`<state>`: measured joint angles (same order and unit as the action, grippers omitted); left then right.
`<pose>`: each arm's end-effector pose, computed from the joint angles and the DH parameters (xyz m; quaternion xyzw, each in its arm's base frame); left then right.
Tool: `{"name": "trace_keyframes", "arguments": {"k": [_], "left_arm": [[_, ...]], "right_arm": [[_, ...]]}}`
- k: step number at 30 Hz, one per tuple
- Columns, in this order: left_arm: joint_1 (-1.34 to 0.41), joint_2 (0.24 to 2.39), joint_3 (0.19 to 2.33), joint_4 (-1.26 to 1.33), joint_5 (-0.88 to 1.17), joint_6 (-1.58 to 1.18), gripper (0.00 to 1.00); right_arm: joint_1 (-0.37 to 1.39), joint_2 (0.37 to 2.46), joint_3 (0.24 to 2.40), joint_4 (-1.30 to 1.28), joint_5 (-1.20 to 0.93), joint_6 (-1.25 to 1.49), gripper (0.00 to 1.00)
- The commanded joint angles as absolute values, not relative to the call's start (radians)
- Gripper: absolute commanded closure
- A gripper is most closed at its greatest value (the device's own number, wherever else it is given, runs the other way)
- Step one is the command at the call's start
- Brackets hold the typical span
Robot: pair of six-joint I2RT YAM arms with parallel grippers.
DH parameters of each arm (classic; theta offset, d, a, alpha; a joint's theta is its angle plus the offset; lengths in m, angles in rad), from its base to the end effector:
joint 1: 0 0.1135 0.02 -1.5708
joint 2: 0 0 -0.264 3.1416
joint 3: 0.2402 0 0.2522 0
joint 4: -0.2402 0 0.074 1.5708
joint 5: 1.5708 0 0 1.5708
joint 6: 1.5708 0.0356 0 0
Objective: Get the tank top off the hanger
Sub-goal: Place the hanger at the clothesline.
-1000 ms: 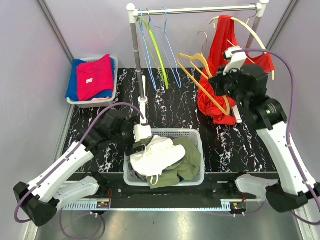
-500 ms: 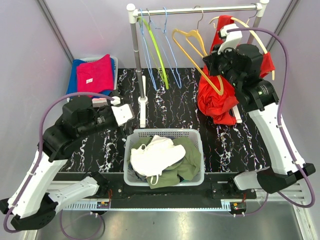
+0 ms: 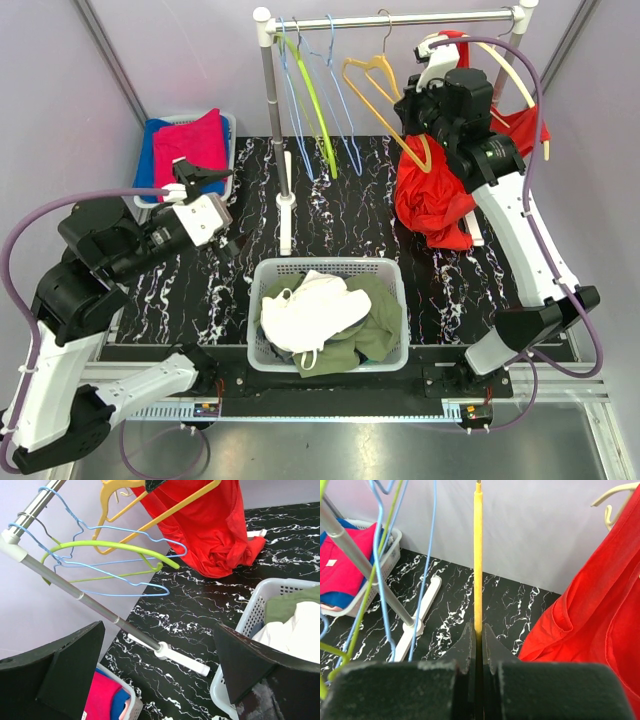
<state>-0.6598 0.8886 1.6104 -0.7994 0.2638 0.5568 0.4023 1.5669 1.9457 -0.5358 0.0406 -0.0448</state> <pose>0.0779 -0.0722 0.5169 0.4891 0.5461 -0.1311 0.6674 0.3066 0.1289 0.5067 -0.1557 0.7442 0.1003 0.6417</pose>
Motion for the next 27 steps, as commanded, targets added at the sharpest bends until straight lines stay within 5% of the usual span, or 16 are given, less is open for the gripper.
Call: {"name": "trace_keyframes", "arguments": {"k": [1, 10, 12, 16, 17, 27], "left_arm": [[-0.654, 0.896, 1.628, -0.759, 0.241, 0.554, 0.01], [-0.634, 0.903, 1.64, -0.747, 0.262, 0.538, 0.01], [-0.634, 0.905, 1.638, -0.742, 0.261, 0.532, 0.01], [-0.63, 0.905, 1.638, -0.741, 0.261, 0.529, 0.01], [-0.63, 0.905, 1.637, -0.739, 0.259, 0.534, 0.01], [-0.63, 0.945, 1.693, -0.735, 0.169, 0.453, 0.01]], "right_arm": [[0.383, 1.571, 1.997, -0.468, 0.021, -0.029, 1.0], [0.379, 1.563, 1.925, -0.451, -0.057, -0.005, 1.0], [0.377, 1.542, 1.899, -0.454, -0.074, -0.006, 0.84], [0.373, 1.479, 1.856, -0.457, -0.069, 0.026, 0.31], [0.37, 1.467, 1.852, -0.468, -0.072, 0.029, 0.25], [0.136, 1.246, 1.835, -0.482, -0.026, 0.063, 0.16]]}}
